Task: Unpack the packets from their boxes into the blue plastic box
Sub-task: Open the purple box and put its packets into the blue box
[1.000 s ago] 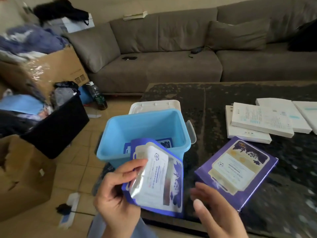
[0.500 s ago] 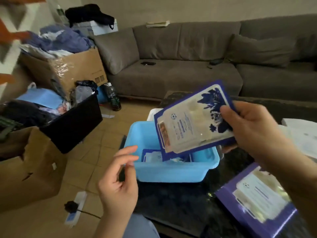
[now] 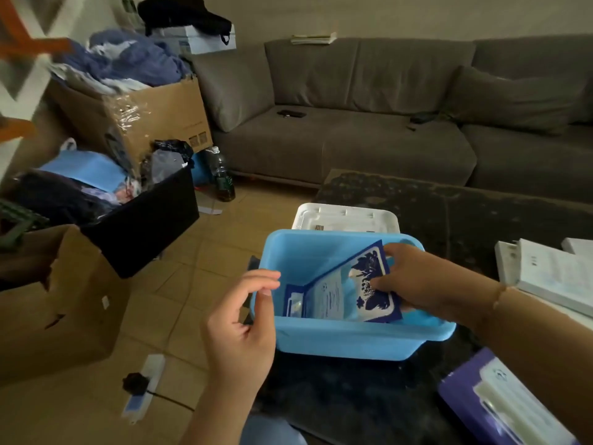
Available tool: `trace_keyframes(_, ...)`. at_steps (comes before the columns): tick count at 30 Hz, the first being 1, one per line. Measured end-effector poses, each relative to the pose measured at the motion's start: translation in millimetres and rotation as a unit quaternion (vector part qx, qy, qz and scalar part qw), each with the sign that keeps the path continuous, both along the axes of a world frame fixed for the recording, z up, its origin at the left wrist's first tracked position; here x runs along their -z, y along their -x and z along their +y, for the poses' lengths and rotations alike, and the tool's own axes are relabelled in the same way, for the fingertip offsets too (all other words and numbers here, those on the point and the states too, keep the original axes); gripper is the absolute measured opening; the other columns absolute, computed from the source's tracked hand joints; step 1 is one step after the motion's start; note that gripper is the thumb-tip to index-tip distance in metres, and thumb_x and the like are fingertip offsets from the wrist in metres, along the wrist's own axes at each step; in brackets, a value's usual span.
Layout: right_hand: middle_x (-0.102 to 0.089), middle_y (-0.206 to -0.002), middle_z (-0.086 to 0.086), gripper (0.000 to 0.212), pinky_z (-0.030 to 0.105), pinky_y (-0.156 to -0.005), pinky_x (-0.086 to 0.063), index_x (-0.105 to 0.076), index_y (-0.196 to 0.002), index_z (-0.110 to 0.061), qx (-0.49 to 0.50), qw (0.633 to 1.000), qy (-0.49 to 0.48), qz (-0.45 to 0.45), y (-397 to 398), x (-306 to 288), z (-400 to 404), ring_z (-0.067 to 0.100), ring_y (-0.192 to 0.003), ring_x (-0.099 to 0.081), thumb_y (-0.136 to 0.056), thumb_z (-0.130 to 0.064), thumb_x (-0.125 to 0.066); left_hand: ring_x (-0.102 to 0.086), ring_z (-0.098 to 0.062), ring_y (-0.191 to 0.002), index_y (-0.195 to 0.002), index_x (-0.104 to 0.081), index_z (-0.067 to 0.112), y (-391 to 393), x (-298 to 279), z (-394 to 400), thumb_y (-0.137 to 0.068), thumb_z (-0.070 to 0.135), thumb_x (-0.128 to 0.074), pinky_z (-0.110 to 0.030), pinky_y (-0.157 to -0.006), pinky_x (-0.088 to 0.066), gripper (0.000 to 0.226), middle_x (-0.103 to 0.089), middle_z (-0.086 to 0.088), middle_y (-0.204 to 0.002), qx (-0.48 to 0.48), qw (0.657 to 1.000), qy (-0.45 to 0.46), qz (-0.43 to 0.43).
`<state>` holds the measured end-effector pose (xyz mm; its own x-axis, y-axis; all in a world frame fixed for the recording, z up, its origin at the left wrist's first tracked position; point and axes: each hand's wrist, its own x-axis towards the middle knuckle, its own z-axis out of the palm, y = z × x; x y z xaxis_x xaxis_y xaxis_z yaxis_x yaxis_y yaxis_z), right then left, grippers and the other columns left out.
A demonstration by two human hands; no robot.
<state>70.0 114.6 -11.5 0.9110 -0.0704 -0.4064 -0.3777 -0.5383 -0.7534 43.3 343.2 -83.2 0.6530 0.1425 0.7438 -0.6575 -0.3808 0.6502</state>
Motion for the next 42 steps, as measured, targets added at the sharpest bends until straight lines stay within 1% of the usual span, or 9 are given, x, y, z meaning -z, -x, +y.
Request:
trace_keyframes(5, -0.072, -0.094, 0.011, 0.015, 0.046, -0.078, -0.06, -0.059, -0.098, -0.015, 0.011, 0.999, -0.022, 0.042, -9, 13, 6, 0.028, -0.087, -0.072, -0.092, -0.001, -0.061, -0.07, -0.012, -0.093, -0.081, -0.069, 0.001, -1, 4, -3, -0.09, 0.007, -0.052, -0.023, -0.083, -0.054, 0.02, -0.072, -0.002, -0.091, 0.017, 1.0, 0.011, 0.005)
trace_keyframes(12, -0.072, -0.103, 0.008, 0.025, 0.037, -0.085, -0.058, -0.061, -0.113, -0.01, -0.091, 0.981, 0.156, 0.072, -7, 11, 14, 0.024, -0.093, -0.07, -0.091, -0.02, -0.064, -0.069, -0.01, -0.085, -0.082, -0.069, 0.005, -2, 2, -3, -0.09, 0.007, -0.052, -0.02, -0.078, -0.054, 0.019, -0.071, 0.001, -0.086, 0.017, 1.0, 0.011, 0.001)
trace_keyframes(17, -0.064, -0.118, 0.011, 0.06, 0.027, -0.083, -0.05, -0.02, -0.148, 0.002, -0.141, 0.942, 0.295, 0.079, -4, 0, 23, 0.019, -0.096, -0.061, -0.1, -0.022, -0.047, -0.069, -0.008, -0.082, -0.082, -0.07, 0.002, -5, -3, -6, -0.09, 0.006, -0.052, -0.019, -0.076, -0.053, 0.02, -0.071, 0.0, -0.083, 0.016, 1.0, 0.015, -0.009)
trace_keyframes(20, -0.065, -0.119, 0.009, 0.033, 0.027, -0.084, -0.047, -0.054, -0.129, -0.008, -0.192, 0.918, 0.335, 0.089, -5, -2, 23, 0.018, -0.096, -0.059, -0.1, -0.02, -0.045, -0.069, -0.01, -0.083, -0.082, -0.07, 0.002, -5, -8, -9, -0.091, 0.005, -0.052, -0.021, -0.078, -0.054, 0.02, -0.071, -0.003, -0.082, 0.016, 0.999, 0.03, -0.016)
trace_keyframes(25, -0.064, -0.109, 0.006, 0.022, 0.027, -0.084, -0.045, -0.063, -0.11, -0.013, -0.211, 0.91, 0.344, 0.099, -4, -4, 21, 0.018, -0.096, -0.056, -0.099, -0.016, -0.045, -0.07, -0.012, -0.084, -0.079, -0.069, 0.001, 0, -13, -17, -0.09, 0.004, -0.052, -0.023, -0.078, -0.054, 0.021, -0.071, -0.001, -0.083, 0.017, 0.999, 0.033, -0.022)
trace_keyframes(28, -0.062, -0.097, 0.006, 0.006, 0.028, -0.078, -0.046, -0.06, -0.091, -0.014, -0.183, 0.927, 0.322, 0.047, -7, -5, 15, 0.02, -0.088, -0.057, -0.092, -0.011, -0.056, -0.07, -0.014, -0.084, -0.08, -0.068, 0.002, 3, -14, -20, -0.09, 0.002, -0.052, -0.027, -0.078, -0.056, 0.018, -0.071, -0.002, -0.084, 0.011, 0.999, 0.029, -0.042)
trace_keyframes(32, -0.074, -0.1, 0.004, 0.027, 0.032, -0.075, -0.061, -0.058, -0.114, -0.027, -0.096, 0.98, 0.147, -0.099, 18, -31, -7, 0.016, -0.082, -0.073, -0.092, -0.01, -0.058, -0.069, -0.019, -0.081, -0.082, -0.067, 0.005, 26, -13, -40, -0.089, -0.001, -0.052, -0.032, -0.072, -0.056, 0.017, -0.069, -0.004, -0.083, 0.04, 0.996, 0.015, -0.08)
trace_keyframes(36, -0.073, -0.082, -0.008, 0.022, 0.025, -0.059, -0.059, -0.061, -0.107, -0.033, 0.034, 0.955, 0.108, -0.276, 86, -41, -60, 0.002, -0.066, -0.07, -0.091, -0.018, -0.062, -0.061, -0.005, -0.075, -0.077, -0.069, 0.013, 69, 10, -81, -0.083, 0.004, -0.055, -0.021, -0.067, -0.049, 0.018, -0.065, 0.009, -0.079, 0.171, 0.982, -0.079, 0.007)
trace_keyframes(42, -0.071, -0.101, 0.008, 0.024, 0.03, -0.072, -0.043, -0.07, -0.11, -0.013, 0.229, 0.914, 0.293, -0.16, 151, 68, -165, 0.019, -0.076, -0.056, -0.087, -0.015, -0.069, -0.038, 0.003, -0.066, -0.074, -0.064, 0.039, 113, 65, -130, -0.061, 0.044, -0.056, -0.001, -0.051, -0.029, 0.016, -0.054, 0.021, -0.068, 0.17, 0.901, -0.347, 0.197)
